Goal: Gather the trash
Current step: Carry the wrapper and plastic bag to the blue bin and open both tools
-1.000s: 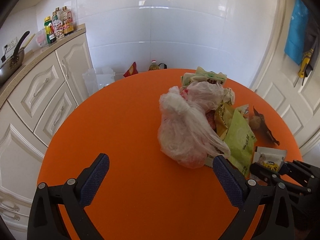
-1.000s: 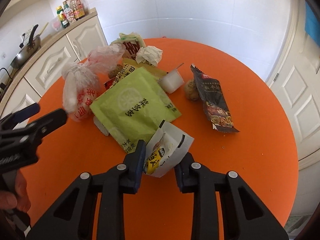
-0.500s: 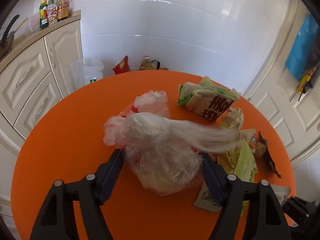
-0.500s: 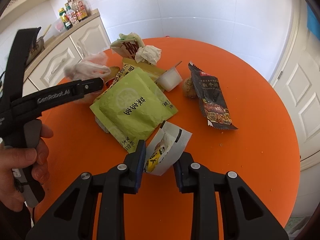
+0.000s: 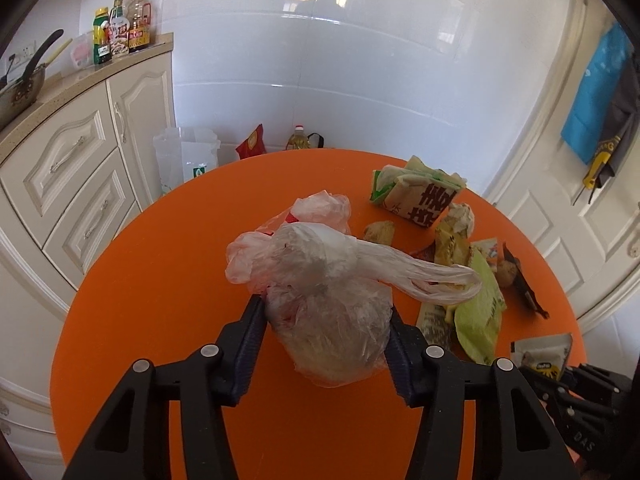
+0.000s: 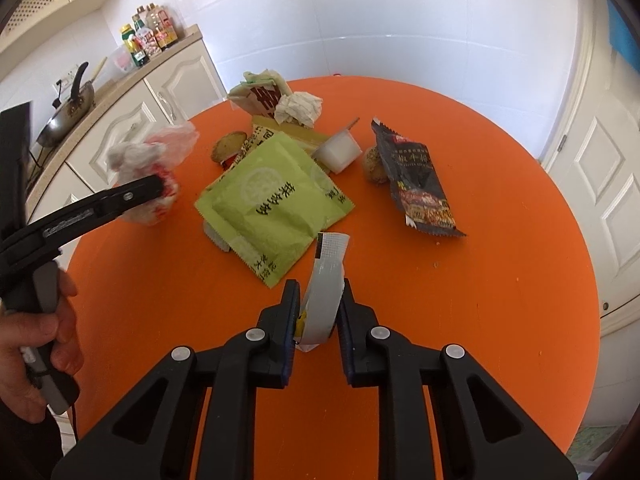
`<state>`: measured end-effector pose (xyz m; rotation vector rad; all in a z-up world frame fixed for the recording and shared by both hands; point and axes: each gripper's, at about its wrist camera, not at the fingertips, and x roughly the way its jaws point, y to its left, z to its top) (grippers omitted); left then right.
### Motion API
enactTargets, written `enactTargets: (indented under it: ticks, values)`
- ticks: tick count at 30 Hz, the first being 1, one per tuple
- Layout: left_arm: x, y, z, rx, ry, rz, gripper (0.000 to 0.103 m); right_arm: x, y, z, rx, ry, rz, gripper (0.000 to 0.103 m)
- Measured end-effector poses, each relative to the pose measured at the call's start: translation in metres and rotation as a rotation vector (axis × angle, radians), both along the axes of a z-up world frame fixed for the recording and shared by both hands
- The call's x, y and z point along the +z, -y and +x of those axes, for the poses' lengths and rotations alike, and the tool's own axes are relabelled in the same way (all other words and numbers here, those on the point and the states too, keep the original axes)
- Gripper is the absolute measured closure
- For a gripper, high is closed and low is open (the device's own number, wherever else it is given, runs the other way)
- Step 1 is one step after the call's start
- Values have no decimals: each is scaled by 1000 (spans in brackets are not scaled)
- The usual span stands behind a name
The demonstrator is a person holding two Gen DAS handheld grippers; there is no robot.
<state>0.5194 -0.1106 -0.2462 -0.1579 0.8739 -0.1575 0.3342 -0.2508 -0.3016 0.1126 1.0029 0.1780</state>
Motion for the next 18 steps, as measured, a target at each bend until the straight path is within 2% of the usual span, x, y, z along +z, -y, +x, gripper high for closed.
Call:
enactTargets:
  ticks: [5,11,18]
  values:
    - [-1,-4,-22,-9,3,9,52,-2,0,-6,3,1,16,88]
    - [9,-4,-56,-6,19,-4,52,12,0,-18,6,44,36,88]
    - [41,2,-103,-31,108,6,52,38,4,-37,-5,113,44,89]
